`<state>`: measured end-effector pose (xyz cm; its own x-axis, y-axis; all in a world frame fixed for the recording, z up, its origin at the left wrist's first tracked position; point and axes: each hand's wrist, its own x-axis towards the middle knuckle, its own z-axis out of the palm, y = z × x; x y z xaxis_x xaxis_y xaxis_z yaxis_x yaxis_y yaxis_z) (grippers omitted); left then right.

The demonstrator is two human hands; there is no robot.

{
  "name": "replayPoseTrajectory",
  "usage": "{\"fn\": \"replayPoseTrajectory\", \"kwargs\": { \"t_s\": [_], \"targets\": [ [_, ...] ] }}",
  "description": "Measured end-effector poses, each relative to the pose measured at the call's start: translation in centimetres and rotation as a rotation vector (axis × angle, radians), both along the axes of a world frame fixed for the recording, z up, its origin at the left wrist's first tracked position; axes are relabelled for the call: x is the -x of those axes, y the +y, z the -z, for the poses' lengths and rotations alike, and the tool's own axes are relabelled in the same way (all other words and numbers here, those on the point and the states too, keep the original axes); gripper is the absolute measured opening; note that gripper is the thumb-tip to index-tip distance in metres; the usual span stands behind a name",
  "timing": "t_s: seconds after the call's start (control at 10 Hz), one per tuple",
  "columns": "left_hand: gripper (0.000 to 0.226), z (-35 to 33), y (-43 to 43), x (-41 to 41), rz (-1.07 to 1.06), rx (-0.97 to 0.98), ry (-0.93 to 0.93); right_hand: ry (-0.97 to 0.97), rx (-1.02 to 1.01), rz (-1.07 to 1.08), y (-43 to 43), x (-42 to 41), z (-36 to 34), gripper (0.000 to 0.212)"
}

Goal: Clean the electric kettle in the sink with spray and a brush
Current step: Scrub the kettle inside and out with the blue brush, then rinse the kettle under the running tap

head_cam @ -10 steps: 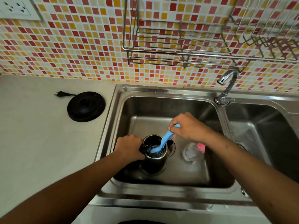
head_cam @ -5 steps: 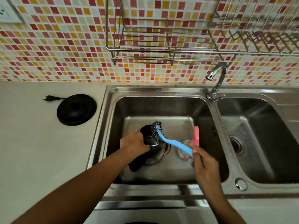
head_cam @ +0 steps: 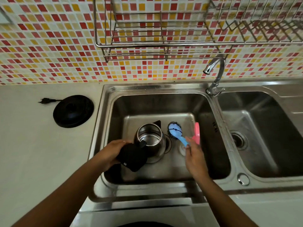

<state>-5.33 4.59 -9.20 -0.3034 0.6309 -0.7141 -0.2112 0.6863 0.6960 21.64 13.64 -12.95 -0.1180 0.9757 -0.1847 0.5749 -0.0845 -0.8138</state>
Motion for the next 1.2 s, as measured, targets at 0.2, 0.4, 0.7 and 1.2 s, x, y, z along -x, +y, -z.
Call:
{"fn": "replayPoseTrajectory", "kwargs": {
  "t_s": [0.2,0.4,0.7,1.2],
  "targets": [
    [0.033,0.9,-3.0,-1.9,-0.208,-0.157,-0.085,-0.187,0.313,-0.108,2.0,1.9,5.9,0.051],
    [0.051,2.9,-5.6,-4.1,0.068,-0.222,0.206,-0.628,0.504,-0.411,1.6,1.7,8.7,0.054],
    [0.068,3.7,-3.5,-7.2,-0.029,-0.032,0.197,-0.535,0.388,-0.65,3.1,2.5,4.3,0.041],
    [0.056,6.2,1.2,-4.1,-0.249,-0.141,0.418,-0.129,-0.313,0.155,18.9,-1.3,-6.2,0.059]
  ]
}}
